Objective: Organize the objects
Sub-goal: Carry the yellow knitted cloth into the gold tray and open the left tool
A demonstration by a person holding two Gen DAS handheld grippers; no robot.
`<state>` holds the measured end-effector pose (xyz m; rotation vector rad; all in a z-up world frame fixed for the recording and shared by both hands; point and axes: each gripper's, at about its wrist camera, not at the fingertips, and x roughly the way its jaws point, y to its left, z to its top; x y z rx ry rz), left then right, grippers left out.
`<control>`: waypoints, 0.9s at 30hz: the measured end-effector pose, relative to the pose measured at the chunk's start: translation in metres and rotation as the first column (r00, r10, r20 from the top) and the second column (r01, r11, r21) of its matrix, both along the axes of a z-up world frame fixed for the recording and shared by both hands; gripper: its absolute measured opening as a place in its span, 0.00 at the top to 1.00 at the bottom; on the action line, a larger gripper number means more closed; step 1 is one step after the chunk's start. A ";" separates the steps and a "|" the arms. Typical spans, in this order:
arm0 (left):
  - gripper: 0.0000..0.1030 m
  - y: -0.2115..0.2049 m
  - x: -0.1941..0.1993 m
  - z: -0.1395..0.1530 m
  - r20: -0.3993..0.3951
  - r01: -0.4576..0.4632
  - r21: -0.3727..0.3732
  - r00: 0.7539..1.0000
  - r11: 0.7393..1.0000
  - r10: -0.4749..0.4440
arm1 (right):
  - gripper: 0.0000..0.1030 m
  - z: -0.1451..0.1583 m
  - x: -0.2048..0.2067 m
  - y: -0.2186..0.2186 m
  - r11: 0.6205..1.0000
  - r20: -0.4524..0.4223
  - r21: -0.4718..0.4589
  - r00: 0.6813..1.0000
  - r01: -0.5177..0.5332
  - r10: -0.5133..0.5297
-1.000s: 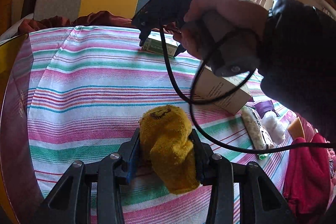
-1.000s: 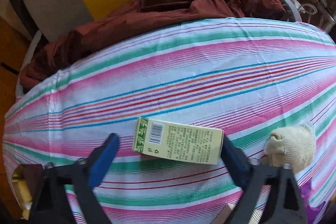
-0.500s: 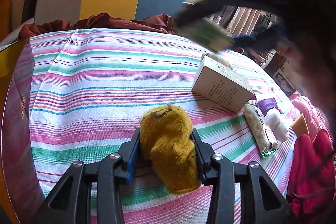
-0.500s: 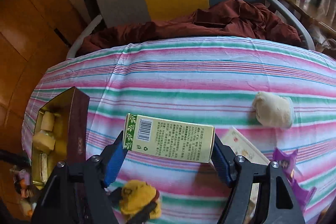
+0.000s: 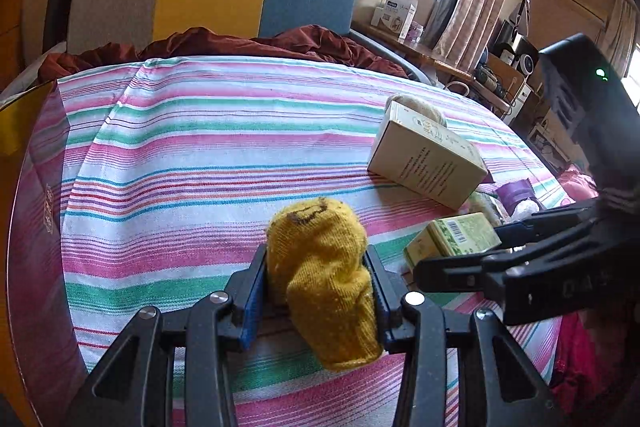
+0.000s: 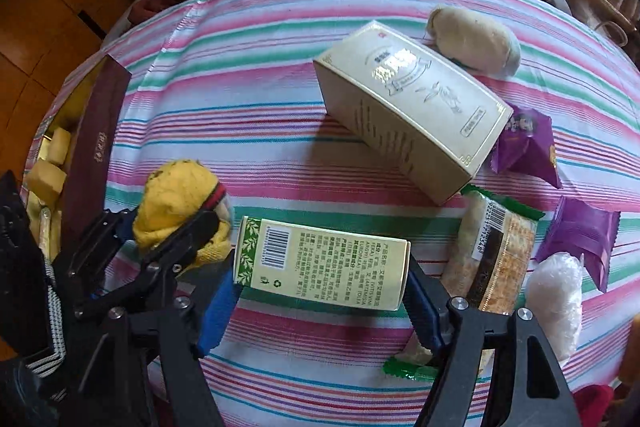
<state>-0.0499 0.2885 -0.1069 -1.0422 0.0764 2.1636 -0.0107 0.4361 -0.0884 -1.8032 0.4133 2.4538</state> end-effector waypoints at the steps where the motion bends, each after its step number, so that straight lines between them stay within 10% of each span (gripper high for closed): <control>1: 0.56 0.001 0.000 0.000 -0.002 0.000 -0.004 1.000 1.000 0.000 | 0.25 -0.004 -0.001 0.005 1.000 0.009 -0.024 1.000 0.015 -0.014; 10: 0.56 -0.004 0.004 0.001 -0.006 0.004 -0.016 1.000 1.000 -0.004 | 0.05 -0.006 -0.004 0.000 0.999 0.009 -0.042 1.000 -0.008 0.009; 27: 0.60 -0.033 0.041 0.031 -0.015 0.048 -0.031 0.999 0.998 -0.048 | 0.00 -0.008 -0.004 0.022 0.979 -0.016 -0.194 0.997 0.064 -0.069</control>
